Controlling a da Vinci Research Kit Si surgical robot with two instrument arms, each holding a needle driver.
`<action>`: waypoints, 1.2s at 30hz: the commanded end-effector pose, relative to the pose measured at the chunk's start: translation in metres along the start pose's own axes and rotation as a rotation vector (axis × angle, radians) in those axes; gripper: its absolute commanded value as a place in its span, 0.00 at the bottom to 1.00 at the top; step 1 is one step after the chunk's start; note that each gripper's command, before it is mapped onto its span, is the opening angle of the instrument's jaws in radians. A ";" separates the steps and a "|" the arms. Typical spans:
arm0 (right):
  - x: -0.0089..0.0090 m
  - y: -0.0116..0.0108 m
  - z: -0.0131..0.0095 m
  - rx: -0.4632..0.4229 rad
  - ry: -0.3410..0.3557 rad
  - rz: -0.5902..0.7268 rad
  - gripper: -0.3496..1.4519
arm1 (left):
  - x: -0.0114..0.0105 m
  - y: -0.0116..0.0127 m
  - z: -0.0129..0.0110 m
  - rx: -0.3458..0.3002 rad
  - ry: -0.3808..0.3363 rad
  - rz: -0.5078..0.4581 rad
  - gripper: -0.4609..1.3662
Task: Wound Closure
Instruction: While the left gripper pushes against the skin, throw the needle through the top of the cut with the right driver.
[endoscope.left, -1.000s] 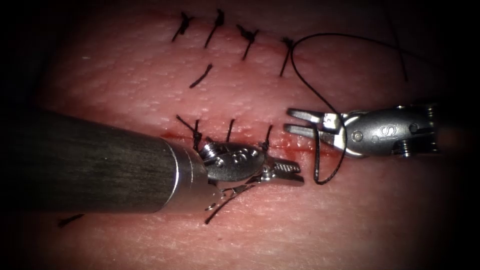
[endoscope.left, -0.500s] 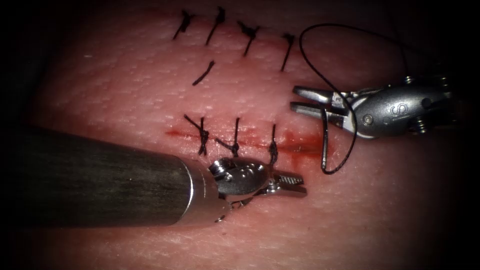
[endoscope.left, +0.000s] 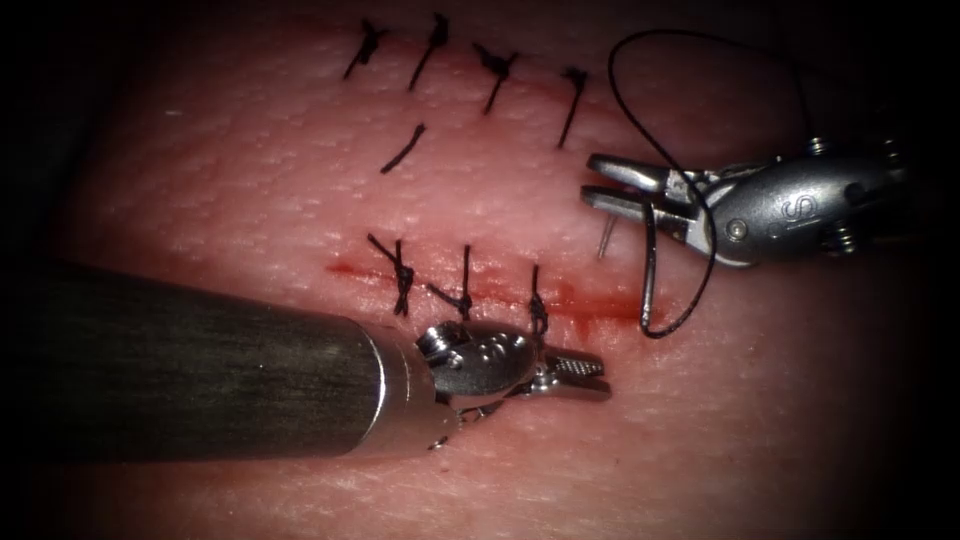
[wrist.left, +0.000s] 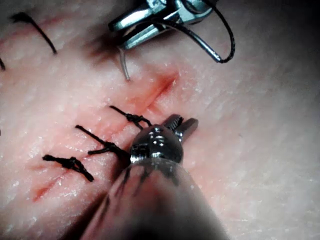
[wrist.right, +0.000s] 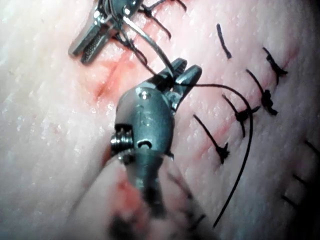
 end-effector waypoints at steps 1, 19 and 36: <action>-0.0001 -0.0001 0.0000 -0.002 -0.004 0.019 0.00 | 0.0001 0.0000 -0.0001 -0.005 -0.001 -0.001 0.28; -0.0028 -0.0011 0.0013 0.122 -0.122 0.519 0.00 | 0.0001 0.0000 -0.0009 -0.005 0.000 0.000 0.28; -0.0032 0.0030 0.0022 0.124 -0.130 0.749 0.00 | -0.0033 -0.0009 0.0004 0.085 -0.138 -0.015 0.12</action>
